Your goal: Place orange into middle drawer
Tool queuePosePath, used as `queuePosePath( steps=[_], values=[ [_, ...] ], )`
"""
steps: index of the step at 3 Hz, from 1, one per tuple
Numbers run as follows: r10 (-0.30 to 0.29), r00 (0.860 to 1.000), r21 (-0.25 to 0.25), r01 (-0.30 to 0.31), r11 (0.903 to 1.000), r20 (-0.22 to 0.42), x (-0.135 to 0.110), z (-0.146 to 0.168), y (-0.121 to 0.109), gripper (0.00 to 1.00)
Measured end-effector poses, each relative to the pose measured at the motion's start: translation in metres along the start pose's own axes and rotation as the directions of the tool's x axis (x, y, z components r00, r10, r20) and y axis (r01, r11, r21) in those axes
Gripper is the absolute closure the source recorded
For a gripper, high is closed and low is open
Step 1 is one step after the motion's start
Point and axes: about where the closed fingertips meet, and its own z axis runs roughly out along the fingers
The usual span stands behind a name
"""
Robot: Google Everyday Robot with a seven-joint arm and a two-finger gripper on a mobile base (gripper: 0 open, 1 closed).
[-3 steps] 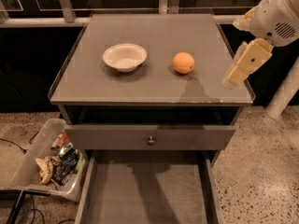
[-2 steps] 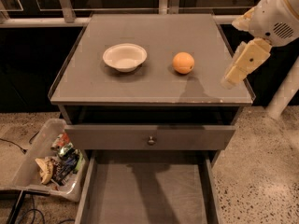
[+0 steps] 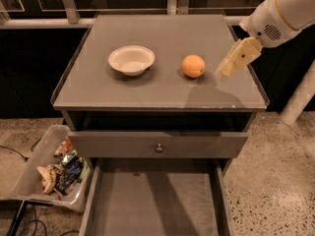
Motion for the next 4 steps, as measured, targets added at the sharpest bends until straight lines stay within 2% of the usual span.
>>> queuePosePath(
  steps=[1,2,4],
  values=[
    [0.077,0.996,0.007,-0.078,0.9969,0.045,-0.004,0.028,-0.022,0.0],
    [0.154,0.984,-0.006,-0.154,0.9881,0.091,-0.007,0.059,-0.04,0.0],
    [0.23,0.965,-0.056,-0.224,0.9729,0.126,-0.015,0.114,-0.046,0.0]
  ],
)
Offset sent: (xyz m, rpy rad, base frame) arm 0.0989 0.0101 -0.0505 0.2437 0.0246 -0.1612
